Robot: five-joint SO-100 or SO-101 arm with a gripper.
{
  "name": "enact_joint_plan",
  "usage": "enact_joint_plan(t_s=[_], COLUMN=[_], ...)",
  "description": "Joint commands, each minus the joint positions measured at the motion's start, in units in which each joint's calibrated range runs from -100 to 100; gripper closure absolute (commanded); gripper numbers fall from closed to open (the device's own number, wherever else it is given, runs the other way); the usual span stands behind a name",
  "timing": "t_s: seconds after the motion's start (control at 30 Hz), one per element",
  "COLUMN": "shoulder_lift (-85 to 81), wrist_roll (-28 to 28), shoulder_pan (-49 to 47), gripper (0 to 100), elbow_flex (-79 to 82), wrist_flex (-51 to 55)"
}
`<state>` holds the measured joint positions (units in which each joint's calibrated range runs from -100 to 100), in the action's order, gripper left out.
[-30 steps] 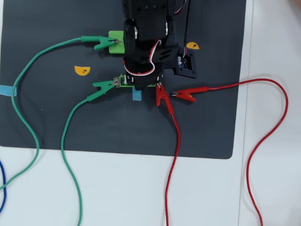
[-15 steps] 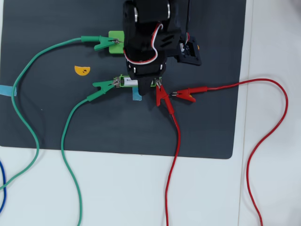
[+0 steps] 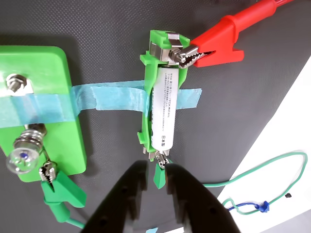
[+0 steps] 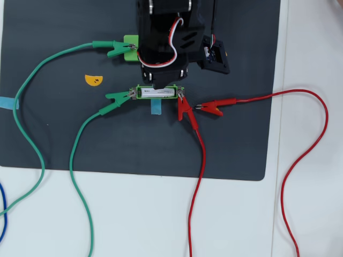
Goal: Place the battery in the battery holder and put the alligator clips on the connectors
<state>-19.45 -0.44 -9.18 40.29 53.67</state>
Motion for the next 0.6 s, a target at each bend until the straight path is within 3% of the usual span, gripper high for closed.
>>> enact_joint_plan(t_s=[0.0,0.57], shoulder_lift=[0.5,6.6], wrist_roll=[0.2,0.9], shoulder_pan=[0.8,0.9], gripper=[99,99], elbow_flex=[-0.3,-0.5], wrist_flex=[-2.2,-7.6])
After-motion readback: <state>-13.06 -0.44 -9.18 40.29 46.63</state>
